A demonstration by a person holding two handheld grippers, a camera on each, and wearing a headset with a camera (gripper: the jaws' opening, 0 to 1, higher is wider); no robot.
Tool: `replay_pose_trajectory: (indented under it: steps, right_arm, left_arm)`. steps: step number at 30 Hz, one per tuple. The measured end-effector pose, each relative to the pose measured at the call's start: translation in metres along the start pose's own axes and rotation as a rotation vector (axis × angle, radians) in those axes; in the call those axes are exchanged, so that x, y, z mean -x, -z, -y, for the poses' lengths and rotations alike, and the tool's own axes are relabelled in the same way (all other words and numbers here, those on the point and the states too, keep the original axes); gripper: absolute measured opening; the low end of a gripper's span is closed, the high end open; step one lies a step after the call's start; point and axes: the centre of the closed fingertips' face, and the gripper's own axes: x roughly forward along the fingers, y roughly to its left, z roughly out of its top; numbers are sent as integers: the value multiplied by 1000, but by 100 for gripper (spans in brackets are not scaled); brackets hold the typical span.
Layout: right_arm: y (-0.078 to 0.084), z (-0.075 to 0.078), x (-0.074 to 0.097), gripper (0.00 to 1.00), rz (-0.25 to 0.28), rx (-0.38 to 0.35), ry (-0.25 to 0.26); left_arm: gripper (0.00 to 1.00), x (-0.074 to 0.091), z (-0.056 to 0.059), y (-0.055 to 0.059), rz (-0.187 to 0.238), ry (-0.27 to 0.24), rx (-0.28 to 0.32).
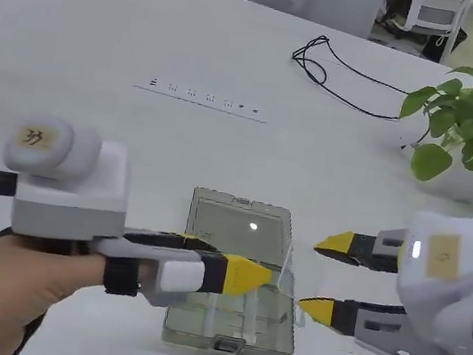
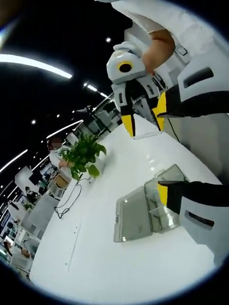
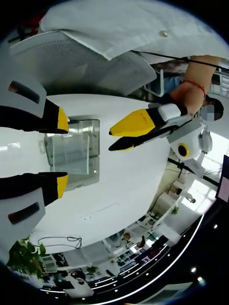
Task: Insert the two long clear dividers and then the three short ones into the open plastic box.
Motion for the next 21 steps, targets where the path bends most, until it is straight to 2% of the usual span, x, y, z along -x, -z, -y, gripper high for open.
replay_pose_trajectory:
  steps: [9, 21]
  right_arm:
    - [-5, -5, -1, 33, -19, 43, -6]
    - [-18, -11, -5, 33, -33, 87, -21]
  left_arm:
    - [39, -12, 8, 5, -16, 41, 74]
    - [21, -26, 16, 7, -28, 90, 119]
